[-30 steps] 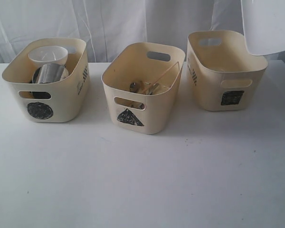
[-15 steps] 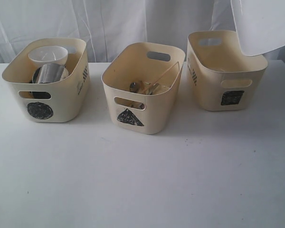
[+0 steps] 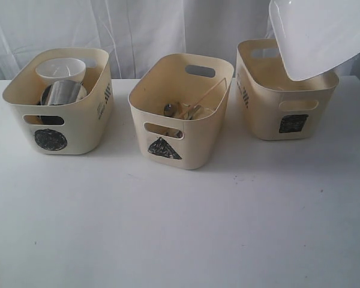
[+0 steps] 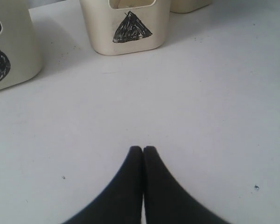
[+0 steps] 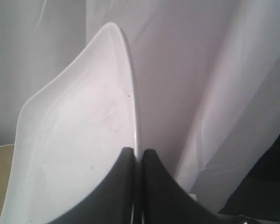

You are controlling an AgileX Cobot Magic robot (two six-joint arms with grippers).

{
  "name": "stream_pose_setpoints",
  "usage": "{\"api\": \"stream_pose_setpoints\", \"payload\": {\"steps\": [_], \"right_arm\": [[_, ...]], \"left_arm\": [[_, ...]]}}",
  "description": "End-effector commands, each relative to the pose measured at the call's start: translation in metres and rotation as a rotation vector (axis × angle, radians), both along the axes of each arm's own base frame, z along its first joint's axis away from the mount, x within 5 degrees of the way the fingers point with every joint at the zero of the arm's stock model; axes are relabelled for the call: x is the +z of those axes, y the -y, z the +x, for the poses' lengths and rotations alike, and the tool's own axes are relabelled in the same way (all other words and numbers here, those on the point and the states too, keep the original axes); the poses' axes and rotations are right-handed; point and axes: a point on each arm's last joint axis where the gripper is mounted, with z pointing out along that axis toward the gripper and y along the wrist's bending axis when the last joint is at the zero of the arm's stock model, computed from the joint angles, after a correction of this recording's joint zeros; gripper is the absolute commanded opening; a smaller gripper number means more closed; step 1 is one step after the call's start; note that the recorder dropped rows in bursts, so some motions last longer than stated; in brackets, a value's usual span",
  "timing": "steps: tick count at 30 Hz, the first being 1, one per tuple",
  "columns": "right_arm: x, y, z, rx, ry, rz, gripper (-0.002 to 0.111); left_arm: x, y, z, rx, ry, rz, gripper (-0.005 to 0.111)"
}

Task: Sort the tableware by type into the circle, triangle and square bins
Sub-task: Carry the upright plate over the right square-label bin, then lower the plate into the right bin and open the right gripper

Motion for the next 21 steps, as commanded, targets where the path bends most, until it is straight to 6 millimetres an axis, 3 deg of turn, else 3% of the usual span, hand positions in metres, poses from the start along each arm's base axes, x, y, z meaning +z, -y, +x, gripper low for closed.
{"api": "stream_pose_setpoints", "payload": {"steps": [1, 21], "right_arm": [[0.002, -0.005, 0.008, -0.005, 0.039, -0.009, 0.000], [-0.028, -0.013, 0.020, 0.095, -0.107, -0.091, 0.002]], "left_arm": [[-0.002, 0.000, -0.001, -0.010, -0.023, 0.003, 0.000], [-0.004, 0.000, -0.002, -0.013, -0.041, 0.017, 0.000]]}}
